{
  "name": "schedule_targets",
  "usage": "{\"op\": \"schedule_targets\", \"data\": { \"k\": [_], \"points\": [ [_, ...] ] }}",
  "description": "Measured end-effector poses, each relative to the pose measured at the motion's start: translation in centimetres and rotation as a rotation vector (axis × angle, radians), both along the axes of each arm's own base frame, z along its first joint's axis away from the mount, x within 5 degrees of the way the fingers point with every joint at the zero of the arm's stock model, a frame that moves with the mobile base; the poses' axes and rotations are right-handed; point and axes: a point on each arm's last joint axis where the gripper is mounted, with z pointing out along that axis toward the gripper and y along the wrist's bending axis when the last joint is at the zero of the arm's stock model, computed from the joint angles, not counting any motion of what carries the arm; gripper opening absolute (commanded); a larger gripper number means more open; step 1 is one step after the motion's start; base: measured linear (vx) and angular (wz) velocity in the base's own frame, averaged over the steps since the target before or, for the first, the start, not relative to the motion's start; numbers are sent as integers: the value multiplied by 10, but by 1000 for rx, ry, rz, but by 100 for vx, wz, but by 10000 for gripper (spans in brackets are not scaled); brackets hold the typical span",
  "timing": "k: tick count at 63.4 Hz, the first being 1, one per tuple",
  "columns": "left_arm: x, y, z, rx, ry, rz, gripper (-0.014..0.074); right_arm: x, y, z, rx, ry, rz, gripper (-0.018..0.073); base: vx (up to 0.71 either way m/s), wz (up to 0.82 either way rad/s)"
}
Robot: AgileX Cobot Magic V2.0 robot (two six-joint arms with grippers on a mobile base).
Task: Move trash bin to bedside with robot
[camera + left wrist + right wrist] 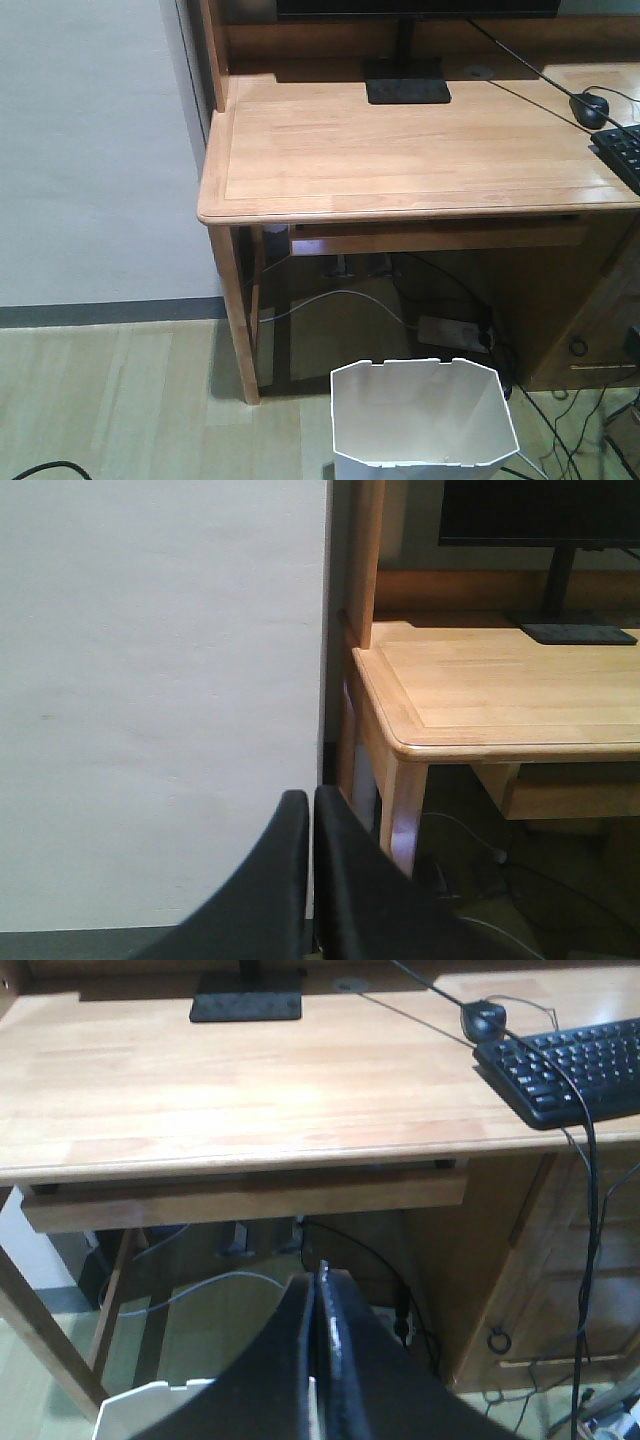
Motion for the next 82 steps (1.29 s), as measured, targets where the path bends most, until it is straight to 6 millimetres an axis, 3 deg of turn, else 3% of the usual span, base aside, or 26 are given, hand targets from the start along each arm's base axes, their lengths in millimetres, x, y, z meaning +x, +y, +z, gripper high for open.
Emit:
{"op": "schedule_targets", "data": {
  "k": [18, 39, 46, 68, 82],
  "points": [
    [0, 0, 0, 0, 0, 0, -6, -1, 0, -1, 0, 15, -1, 118, 0, 0],
    [0, 0, 0, 0, 0, 0, -6, -2, 0, -4, -2, 56, -4, 559, 0, 0],
    [0, 0, 0, 0, 0, 0, -6, -2, 0, -5, -2, 57, -4, 630, 0, 0],
    [0, 0, 0, 0, 0, 0, -6, 2, 1, -5, 53, 88, -9, 573, 0, 0],
    [0, 0, 0, 0, 0, 0, -6, 34, 1, -4, 59, 278, -16, 544, 0, 0]
  ]
}}
